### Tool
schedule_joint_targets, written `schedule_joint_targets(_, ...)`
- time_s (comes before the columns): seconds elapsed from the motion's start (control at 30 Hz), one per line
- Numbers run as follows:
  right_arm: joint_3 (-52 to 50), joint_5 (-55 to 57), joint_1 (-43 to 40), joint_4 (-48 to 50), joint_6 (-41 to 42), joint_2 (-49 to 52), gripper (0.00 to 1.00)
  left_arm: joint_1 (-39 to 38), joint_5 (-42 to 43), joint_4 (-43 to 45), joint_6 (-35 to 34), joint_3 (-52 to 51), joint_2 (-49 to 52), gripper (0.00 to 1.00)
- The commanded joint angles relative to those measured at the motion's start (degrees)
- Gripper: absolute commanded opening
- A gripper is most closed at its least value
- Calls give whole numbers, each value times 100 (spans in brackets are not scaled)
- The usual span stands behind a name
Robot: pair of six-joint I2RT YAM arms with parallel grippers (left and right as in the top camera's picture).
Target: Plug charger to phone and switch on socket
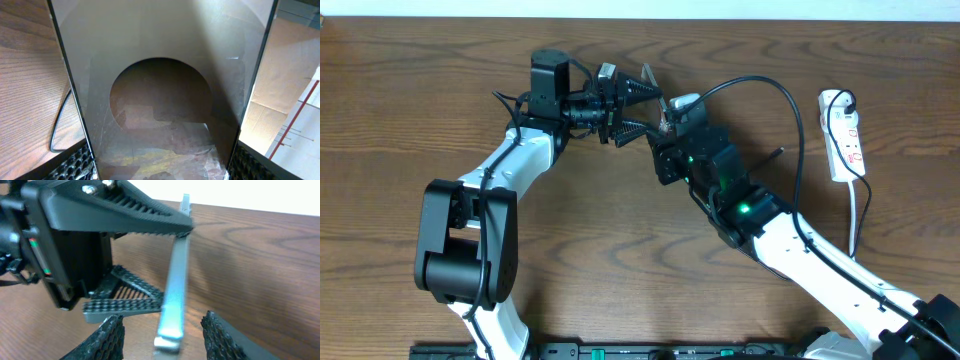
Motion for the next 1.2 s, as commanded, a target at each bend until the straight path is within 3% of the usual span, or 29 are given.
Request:
schedule_joint_targets(0.0, 111, -11, 61, 11, 52, 15, 45, 24, 105, 48, 11, 205, -109, 54)
schedule_joint_targets(0.57, 111, 24, 61, 13, 55, 15, 13, 24, 107, 46, 11, 205, -109, 54)
schedule_joint_targets(0.9, 111, 26, 61, 17, 55, 15, 1, 24, 107, 46, 11, 205, -109, 55)
schedule_joint_targets(1.17, 111, 26, 55, -7, 323, -2, 1, 24, 146, 48, 11, 205, -109, 93)
